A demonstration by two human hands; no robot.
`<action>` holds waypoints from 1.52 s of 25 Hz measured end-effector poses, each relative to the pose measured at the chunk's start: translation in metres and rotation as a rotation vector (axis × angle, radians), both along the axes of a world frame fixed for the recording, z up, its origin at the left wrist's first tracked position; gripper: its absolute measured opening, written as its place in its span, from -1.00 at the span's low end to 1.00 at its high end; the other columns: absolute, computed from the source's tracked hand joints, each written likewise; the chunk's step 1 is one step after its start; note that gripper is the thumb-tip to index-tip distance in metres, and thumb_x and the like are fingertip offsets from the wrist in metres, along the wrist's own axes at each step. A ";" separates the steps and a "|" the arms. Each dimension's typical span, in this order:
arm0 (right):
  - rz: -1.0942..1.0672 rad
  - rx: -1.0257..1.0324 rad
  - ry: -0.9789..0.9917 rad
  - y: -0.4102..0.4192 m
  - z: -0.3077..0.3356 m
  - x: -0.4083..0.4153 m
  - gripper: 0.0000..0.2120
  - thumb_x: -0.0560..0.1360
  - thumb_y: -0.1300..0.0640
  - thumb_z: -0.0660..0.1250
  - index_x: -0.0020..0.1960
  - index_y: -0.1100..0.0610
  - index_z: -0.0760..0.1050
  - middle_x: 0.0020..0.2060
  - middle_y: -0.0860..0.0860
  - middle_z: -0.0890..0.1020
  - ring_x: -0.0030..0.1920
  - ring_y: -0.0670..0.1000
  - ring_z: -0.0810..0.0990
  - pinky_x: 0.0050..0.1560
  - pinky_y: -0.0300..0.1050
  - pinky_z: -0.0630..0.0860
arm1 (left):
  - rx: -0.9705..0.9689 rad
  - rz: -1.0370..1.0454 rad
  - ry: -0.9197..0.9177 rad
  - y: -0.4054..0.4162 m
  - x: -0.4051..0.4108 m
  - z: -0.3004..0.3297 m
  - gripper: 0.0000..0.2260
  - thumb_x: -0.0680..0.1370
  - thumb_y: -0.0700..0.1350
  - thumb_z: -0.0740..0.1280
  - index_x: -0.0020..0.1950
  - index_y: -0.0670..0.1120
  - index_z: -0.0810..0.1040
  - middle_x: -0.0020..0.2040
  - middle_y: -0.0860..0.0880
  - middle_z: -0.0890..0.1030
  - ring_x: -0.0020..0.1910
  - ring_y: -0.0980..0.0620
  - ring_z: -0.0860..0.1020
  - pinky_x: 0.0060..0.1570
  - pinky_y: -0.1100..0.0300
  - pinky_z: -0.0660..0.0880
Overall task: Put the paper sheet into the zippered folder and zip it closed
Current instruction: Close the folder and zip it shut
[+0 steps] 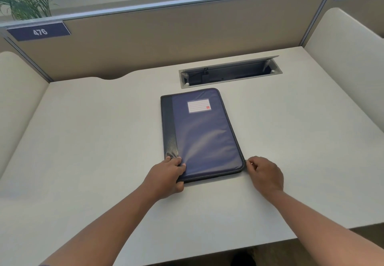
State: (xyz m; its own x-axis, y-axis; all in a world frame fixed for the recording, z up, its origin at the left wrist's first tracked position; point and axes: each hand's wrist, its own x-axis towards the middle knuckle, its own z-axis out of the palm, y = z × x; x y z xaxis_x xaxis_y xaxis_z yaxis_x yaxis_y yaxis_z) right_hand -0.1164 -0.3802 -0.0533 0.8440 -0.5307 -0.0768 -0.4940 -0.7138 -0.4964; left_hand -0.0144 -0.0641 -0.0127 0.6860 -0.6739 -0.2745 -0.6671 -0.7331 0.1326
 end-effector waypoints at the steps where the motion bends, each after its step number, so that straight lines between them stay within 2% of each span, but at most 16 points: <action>1: 0.018 -0.017 -0.006 -0.005 0.001 0.005 -0.81 0.57 -0.03 0.32 -0.18 -0.01 0.61 -0.24 -0.05 0.65 -0.21 0.11 0.57 -0.29 -0.09 0.43 | 0.001 -0.004 0.004 -0.001 0.000 0.001 -0.54 0.46 0.06 0.26 0.32 -0.06 0.54 0.22 0.03 0.52 0.17 -0.12 0.53 0.01 0.01 0.60; 6: 0.098 -0.077 -0.036 -0.019 0.009 0.042 -0.82 0.59 -0.04 0.32 -0.13 -0.02 0.62 -0.19 -0.02 0.66 -0.18 0.13 0.58 -0.26 -0.07 0.44 | 0.007 -0.022 -0.016 0.000 0.002 0.001 -0.54 0.44 0.09 0.25 0.29 -0.03 0.56 0.26 0.05 0.53 0.16 -0.10 0.54 0.05 0.04 0.59; 9: 0.102 -0.032 -0.018 -0.023 0.009 0.060 -0.81 0.59 -0.07 0.33 -0.13 -0.03 0.62 -0.20 -0.04 0.66 -0.20 0.11 0.57 -0.27 -0.09 0.40 | 0.041 -0.049 -0.034 -0.002 0.004 0.003 -0.57 0.44 0.10 0.26 0.26 -0.02 0.56 0.19 0.06 0.53 0.09 -0.08 0.52 -0.05 0.09 0.57; 12: 0.079 0.073 0.019 -0.023 0.009 0.070 -0.85 0.56 -0.06 0.36 -0.13 -0.05 0.63 -0.21 -0.07 0.67 -0.18 0.10 0.60 -0.24 -0.09 0.44 | 0.093 -0.081 -0.007 -0.007 0.012 0.013 -0.70 0.40 0.16 0.32 0.03 0.03 0.57 0.00 0.09 0.48 -0.07 -0.04 0.49 -0.25 0.15 0.47; 14: 0.035 0.195 0.041 -0.021 0.011 0.071 -0.90 0.52 -0.04 0.38 -0.15 -0.09 0.62 -0.24 -0.11 0.68 -0.15 0.06 0.63 -0.20 -0.09 0.49 | 0.152 -0.091 0.037 -0.019 0.026 0.025 -0.67 0.35 0.28 0.35 -0.10 0.05 0.54 -0.09 0.11 0.43 -0.17 0.00 0.47 -0.30 0.16 0.41; 17: -0.087 0.391 0.028 -0.017 0.014 0.062 -0.96 0.47 0.03 0.37 -0.16 -0.09 0.56 -0.27 -0.14 0.67 -0.12 0.03 0.65 -0.12 -0.08 0.54 | 0.124 -0.079 0.089 -0.058 0.052 0.041 -0.54 0.37 0.43 0.31 -0.06 0.06 0.57 -0.02 0.10 0.49 -0.12 0.02 0.51 -0.27 0.14 0.43; 19: -0.154 0.479 0.024 -0.015 0.015 0.051 -0.91 0.38 0.04 0.32 -0.25 -0.02 0.58 -0.33 -0.09 0.68 -0.19 0.06 0.67 -0.16 -0.03 0.59 | 0.006 -0.066 0.126 -0.100 0.063 0.045 -0.58 0.48 0.37 0.29 0.05 0.06 0.60 0.10 0.08 0.53 0.02 0.00 0.52 -0.12 0.06 0.51; 21: -0.152 0.530 0.034 -0.013 0.018 0.040 -0.82 0.33 -0.05 0.31 -0.29 0.03 0.60 -0.37 -0.06 0.69 -0.28 0.06 0.66 -0.20 0.02 0.61 | -0.103 -0.080 0.133 -0.145 0.068 0.044 -0.63 0.55 0.26 0.29 0.14 0.03 0.63 0.22 0.03 0.53 0.19 -0.06 0.46 0.08 -0.03 0.51; 24: -0.076 0.566 0.052 -0.013 0.020 0.034 -0.71 0.32 -0.21 0.39 -0.30 0.01 0.60 -0.42 -0.14 0.65 -0.38 -0.07 0.56 -0.28 -0.05 0.50 | -0.106 -0.116 0.138 -0.204 0.076 0.039 -0.64 0.55 0.20 0.33 0.20 0.00 0.64 0.25 0.00 0.54 0.28 -0.11 0.39 0.19 -0.08 0.45; 25: -0.064 0.573 0.065 -0.013 0.021 0.035 -0.69 0.32 -0.23 0.42 -0.30 0.02 0.60 -0.44 -0.15 0.63 -0.40 -0.10 0.53 -0.30 -0.08 0.46 | -0.055 -0.121 0.130 -0.219 0.079 0.036 -0.64 0.53 0.19 0.34 0.18 -0.01 0.65 0.22 -0.01 0.54 0.27 -0.12 0.38 0.18 -0.06 0.44; 27: -0.073 0.600 0.100 -0.015 0.020 0.038 -0.68 0.31 -0.22 0.47 -0.29 0.04 0.61 -0.45 -0.14 0.60 -0.40 -0.09 0.50 -0.30 -0.09 0.41 | 0.067 -0.135 0.084 -0.242 0.082 0.029 -0.73 0.48 0.13 0.37 -0.01 -0.04 0.65 0.06 -0.02 0.54 0.19 -0.14 0.39 0.07 0.01 0.42; 29: -0.085 0.639 0.128 -0.019 0.019 0.041 -0.68 0.30 -0.19 0.50 -0.30 0.07 0.60 -0.47 -0.14 0.57 -0.40 -0.07 0.48 -0.30 -0.08 0.38 | 0.159 -0.115 0.064 -0.258 0.084 0.022 -0.82 0.41 0.04 0.38 -0.25 -0.05 0.52 -0.12 -0.01 0.48 0.09 -0.14 0.36 -0.06 0.06 0.33; 30: -0.087 0.661 0.138 -0.020 0.019 0.042 -0.69 0.30 -0.17 0.52 -0.32 0.06 0.59 -0.48 -0.14 0.56 -0.40 -0.06 0.46 -0.30 -0.08 0.37 | 0.198 -0.100 0.075 -0.263 0.086 0.020 -0.82 0.37 0.01 0.38 -0.30 -0.05 0.45 -0.18 0.00 0.45 0.05 -0.13 0.33 -0.08 0.06 0.30; 32: -0.091 0.709 0.143 -0.023 0.017 0.044 -0.68 0.31 -0.12 0.56 -0.33 0.10 0.59 -0.49 -0.13 0.55 -0.40 -0.04 0.45 -0.29 -0.08 0.37 | 0.267 -0.085 0.100 -0.272 0.090 0.017 -0.83 0.33 -0.02 0.37 -0.31 -0.04 0.42 -0.20 0.00 0.46 0.00 -0.12 0.27 -0.10 0.05 0.27; 35: -0.099 0.757 0.154 -0.026 0.015 0.046 -0.64 0.32 -0.07 0.59 -0.30 0.19 0.55 -0.49 -0.11 0.53 -0.41 -0.02 0.42 -0.28 -0.07 0.36 | 0.311 -0.106 0.113 -0.281 0.095 0.015 -0.91 0.30 -0.11 0.33 -0.31 -0.03 0.42 -0.23 0.01 0.52 -0.01 -0.12 0.31 -0.11 0.03 0.23; 38: -0.080 0.793 0.171 -0.029 0.015 0.049 -0.70 0.32 -0.02 0.60 -0.36 0.08 0.53 -0.49 -0.09 0.51 -0.42 -0.01 0.41 -0.29 -0.08 0.35 | 0.256 -0.095 0.074 -0.280 0.103 0.013 -0.93 0.33 -0.19 0.25 -0.32 -0.04 0.40 -0.25 0.00 0.49 -0.05 -0.11 0.39 -0.10 0.01 0.23</action>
State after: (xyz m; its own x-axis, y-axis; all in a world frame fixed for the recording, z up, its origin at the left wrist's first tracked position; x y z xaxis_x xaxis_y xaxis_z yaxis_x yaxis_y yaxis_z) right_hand -0.0678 -0.4091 -0.0386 0.7486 -0.3222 -0.5795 -0.6432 -0.1408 -0.7526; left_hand 0.0886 -0.3441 -0.0002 0.5950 -0.6361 -0.4913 -0.7295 -0.6840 0.0021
